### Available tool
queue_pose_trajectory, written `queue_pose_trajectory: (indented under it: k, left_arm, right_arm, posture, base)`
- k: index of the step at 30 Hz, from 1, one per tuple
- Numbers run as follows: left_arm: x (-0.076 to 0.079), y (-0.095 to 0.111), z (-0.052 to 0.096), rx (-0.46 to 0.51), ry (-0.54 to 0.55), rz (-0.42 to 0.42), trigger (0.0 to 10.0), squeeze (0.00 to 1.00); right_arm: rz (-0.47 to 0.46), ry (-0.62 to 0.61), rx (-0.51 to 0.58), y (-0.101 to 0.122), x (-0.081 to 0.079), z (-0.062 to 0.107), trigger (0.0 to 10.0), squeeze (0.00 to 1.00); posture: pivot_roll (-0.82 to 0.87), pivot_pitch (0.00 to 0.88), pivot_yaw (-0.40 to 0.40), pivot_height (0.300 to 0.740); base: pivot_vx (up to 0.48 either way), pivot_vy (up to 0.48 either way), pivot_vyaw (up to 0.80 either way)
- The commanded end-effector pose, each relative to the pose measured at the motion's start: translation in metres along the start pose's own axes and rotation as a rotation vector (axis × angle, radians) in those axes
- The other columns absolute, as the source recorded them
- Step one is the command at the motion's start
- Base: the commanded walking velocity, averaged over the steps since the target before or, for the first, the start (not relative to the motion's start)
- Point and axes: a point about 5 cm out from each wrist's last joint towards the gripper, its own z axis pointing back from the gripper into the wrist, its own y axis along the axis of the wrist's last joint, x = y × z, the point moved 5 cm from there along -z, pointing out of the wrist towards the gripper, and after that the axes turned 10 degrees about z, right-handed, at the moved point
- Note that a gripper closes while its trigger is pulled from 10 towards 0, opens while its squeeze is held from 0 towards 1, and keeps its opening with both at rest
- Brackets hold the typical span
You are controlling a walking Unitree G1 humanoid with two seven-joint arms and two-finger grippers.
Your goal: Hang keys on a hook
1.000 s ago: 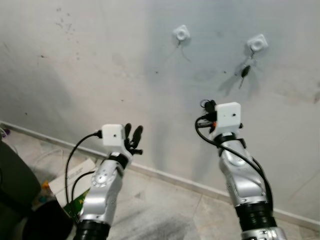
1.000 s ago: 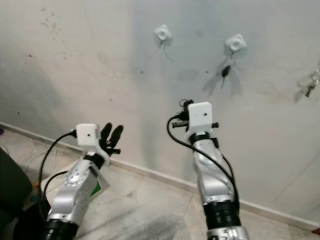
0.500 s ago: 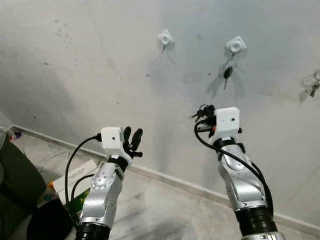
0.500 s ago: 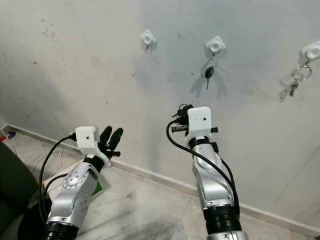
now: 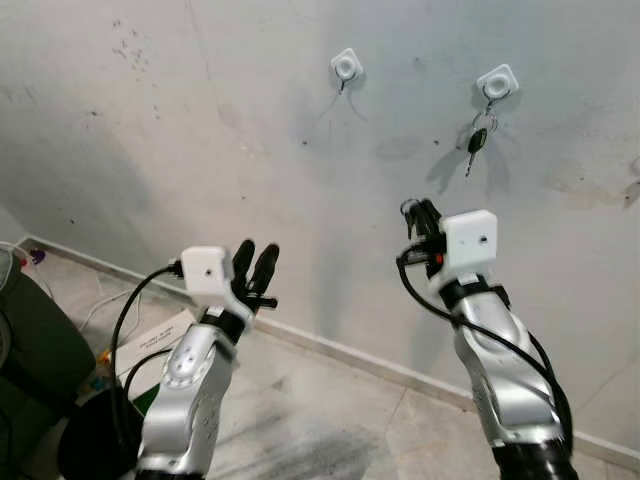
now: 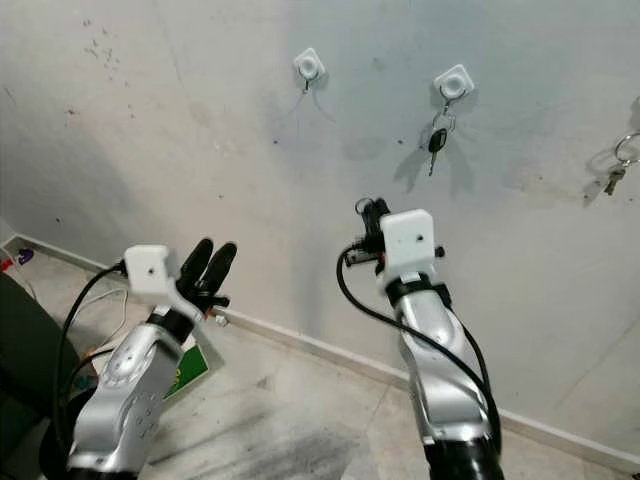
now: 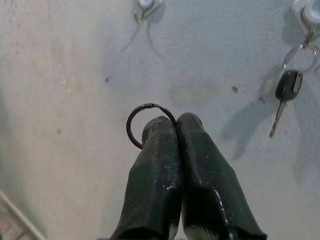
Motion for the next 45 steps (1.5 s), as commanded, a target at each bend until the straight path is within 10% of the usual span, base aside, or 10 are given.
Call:
queue_pose_trajectory:
  k: [1,45]
  left_arm:
    - [-0.005,0.002,0.007,-0.009,0.022,-0.008,10.0,0.0]
    - [-0.008,-0.007,0.004,-0.078,0.072,0.006,10.0,0.0]
  right_arm:
    - [-0.006,0.037,0.008,0.005,-0.007,0.006,10.0,0.0]
    - [-0.044,0.036,-0.084,-0.004,-0.013,0.014,10.0,0.0]
  posture:
    - [-0.05,0.0,0.07,0.74]
    - [-0.06,0.0,0.081,0.74]
  base:
    - [0.0,0.0,0.0]
    - [0.0,0.158,-0.32]
